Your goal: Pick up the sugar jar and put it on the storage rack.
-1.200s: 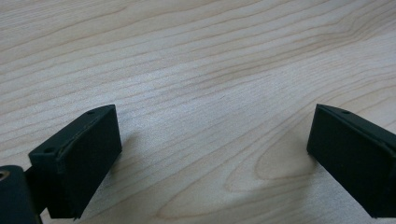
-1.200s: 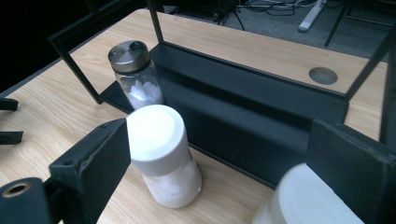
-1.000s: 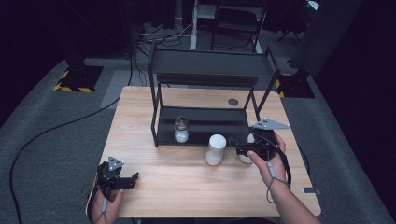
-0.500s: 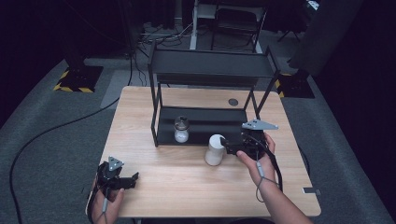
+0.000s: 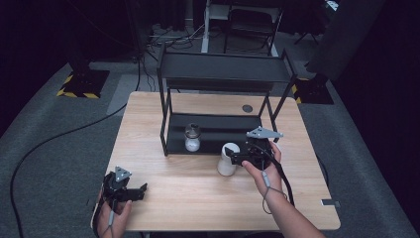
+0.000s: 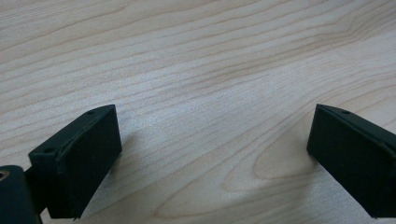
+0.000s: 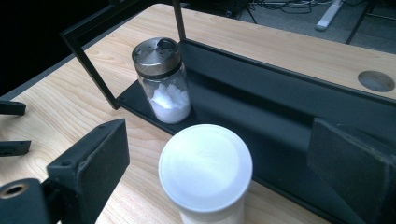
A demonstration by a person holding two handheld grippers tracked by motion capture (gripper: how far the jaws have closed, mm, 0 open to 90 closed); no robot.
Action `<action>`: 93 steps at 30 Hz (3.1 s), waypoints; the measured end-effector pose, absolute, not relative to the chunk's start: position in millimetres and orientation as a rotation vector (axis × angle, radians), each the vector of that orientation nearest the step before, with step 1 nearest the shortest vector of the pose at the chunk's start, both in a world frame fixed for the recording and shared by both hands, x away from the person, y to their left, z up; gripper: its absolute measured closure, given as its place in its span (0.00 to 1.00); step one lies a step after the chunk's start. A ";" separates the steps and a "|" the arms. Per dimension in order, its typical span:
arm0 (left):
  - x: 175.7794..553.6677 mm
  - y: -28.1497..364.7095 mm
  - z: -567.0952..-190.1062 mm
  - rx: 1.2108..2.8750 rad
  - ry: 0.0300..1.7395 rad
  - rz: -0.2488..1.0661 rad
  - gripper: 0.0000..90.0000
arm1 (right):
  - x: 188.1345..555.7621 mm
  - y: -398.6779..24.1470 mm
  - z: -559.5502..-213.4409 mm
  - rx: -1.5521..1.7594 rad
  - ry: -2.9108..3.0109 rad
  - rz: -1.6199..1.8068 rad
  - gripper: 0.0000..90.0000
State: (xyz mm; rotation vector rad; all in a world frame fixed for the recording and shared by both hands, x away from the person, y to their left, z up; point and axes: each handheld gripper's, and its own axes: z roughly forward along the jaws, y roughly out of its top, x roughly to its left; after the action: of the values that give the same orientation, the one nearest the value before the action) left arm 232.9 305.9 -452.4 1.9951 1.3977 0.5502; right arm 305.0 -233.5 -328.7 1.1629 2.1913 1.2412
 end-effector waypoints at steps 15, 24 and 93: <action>232.8 305.7 -452.5 1.995 1.398 0.551 0.03 | 308.3 -223.9 -343.6 1.165 2.212 1.226 0.06; 232.8 305.7 -452.5 1.995 1.398 0.551 0.03 | 312.2 -220.0 -355.1 1.184 2.221 1.198 0.07; 233.5 304.7 -452.0 1.998 1.401 0.550 0.02 | 324.1 -210.4 -294.3 1.071 2.247 1.143 0.36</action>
State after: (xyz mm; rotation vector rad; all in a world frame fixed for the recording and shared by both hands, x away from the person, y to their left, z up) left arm 233.5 304.7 -452.0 1.9977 1.4014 0.5502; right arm 324.1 -210.4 -294.3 1.0715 2.2468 1.1425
